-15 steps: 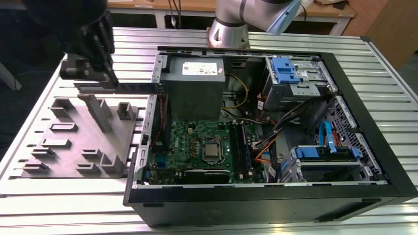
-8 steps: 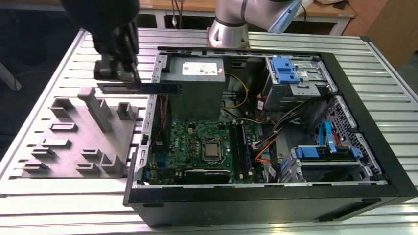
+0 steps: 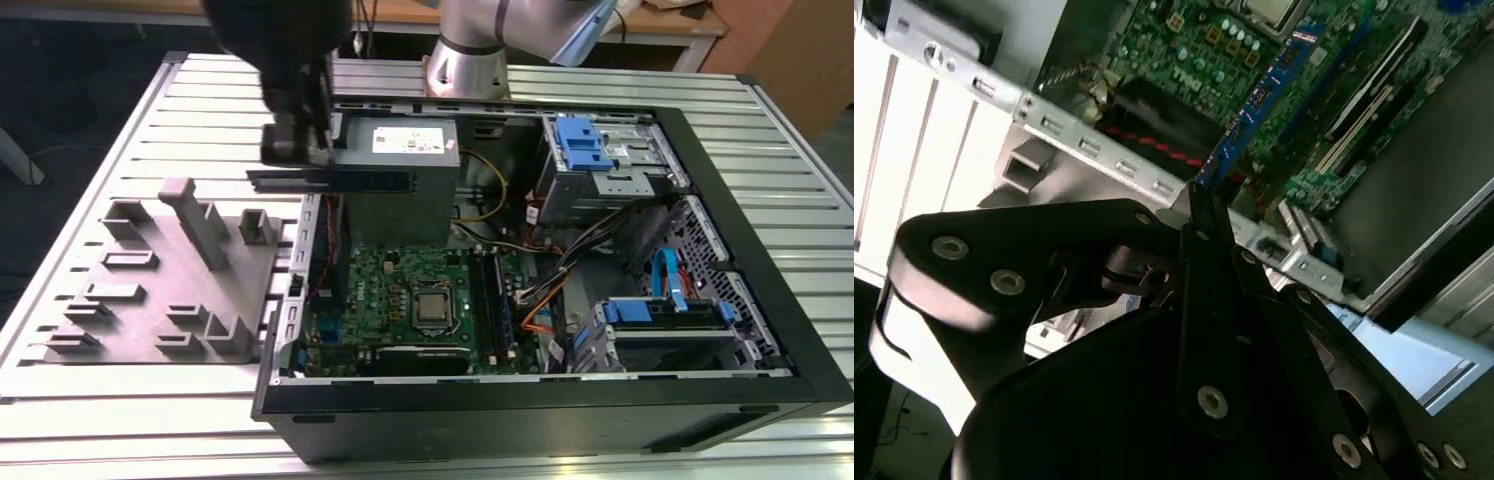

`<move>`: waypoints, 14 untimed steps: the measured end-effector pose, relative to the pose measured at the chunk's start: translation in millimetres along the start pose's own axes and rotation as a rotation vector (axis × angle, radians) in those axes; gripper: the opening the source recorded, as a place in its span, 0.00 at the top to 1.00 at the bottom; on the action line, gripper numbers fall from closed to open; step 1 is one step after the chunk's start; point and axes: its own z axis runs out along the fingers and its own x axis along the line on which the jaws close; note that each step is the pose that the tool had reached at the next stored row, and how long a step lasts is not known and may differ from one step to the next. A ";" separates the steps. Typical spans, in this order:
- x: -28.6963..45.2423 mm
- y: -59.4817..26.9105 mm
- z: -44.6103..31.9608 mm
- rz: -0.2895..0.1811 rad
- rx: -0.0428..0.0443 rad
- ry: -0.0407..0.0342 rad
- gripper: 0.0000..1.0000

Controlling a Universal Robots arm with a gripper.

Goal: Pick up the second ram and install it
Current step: 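Pick up the second ram and move it above second insertion slot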

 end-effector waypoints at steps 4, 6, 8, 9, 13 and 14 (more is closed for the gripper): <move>-0.2 -18.3 0.4 0.000 0.0000 -0.0001 0.91; -0.4 -27.2 0.5 0.000 0.0000 0.0000 0.91; -0.5 -36.2 0.7 0.000 0.0000 0.0000 0.91; -0.6 -40.9 0.9 0.000 0.0000 0.0001 0.91; -0.8 -57.7 1.6 0.000 0.0000 0.0000 0.91; -0.9 -61.8 1.8 0.000 0.0001 0.0000 0.91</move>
